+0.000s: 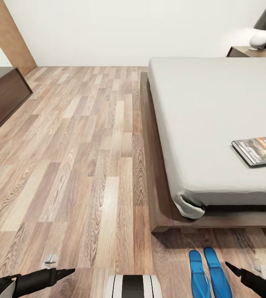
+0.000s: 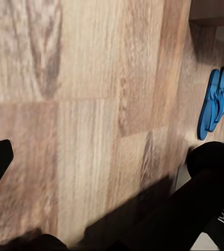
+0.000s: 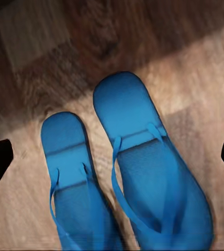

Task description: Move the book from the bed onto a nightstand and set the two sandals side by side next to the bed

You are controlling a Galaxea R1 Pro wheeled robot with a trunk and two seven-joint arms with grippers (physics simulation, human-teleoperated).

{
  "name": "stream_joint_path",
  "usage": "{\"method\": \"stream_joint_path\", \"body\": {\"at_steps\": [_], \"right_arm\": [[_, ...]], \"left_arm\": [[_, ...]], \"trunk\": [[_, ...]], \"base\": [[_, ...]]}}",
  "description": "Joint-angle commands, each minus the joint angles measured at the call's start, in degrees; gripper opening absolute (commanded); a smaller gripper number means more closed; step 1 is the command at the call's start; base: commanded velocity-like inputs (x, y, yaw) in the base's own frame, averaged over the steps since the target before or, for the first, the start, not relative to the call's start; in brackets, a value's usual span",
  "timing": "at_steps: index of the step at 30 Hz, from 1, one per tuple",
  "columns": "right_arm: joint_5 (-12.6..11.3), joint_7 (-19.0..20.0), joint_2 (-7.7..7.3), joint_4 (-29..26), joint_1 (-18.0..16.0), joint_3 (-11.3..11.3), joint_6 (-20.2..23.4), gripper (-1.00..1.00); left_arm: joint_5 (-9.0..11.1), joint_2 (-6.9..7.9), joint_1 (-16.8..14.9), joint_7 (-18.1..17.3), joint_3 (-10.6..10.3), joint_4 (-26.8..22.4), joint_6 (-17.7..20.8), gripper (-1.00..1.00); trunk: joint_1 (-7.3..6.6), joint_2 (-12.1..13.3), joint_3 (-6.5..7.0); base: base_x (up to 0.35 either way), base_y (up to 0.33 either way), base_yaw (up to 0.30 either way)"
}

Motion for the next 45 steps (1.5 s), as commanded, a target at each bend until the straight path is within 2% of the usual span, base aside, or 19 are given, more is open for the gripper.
{"method": "stream_joint_path", "body": {"at_steps": [1,4,7,45], "right_arm": [[-0.3,4.2,-0.25,2.1,-0.1,-0.5,-0.2,1.0],[-0.7,6.9,-0.41,3.4,-0.1,-0.5,-0.4,1.0],[-0.8,7.6,-0.32,4.0,0.0,-0.5,-0.6,1.0],[-0.8,7.8,0.02,4.1,0.0,-0.4,-0.6,1.0]], "left_arm": [[0.6,-0.22,0.0,-0.1,-0.4,1.8,-0.3,1.0],[0.7,-0.94,0.0,-0.1,-0.3,3.4,-3.4,1.0],[0.8,-1.28,0.0,-0.1,-0.3,4.0,-5.2,1.0],[0.8,-1.8,0.1,-0.1,-0.4,4.2,-5.8,1.0]], "trunk": [[-0.03,0.0,0.2],[-0.11,0.0,0.86],[-0.19,0.1,1.53],[-1.17,0.6,9.95]], "base": [[0.0,0.0,0.0],[0.0,0.0,0.0],[0.0,0.0,0.0],[0.0,0.0,0.0]]}}
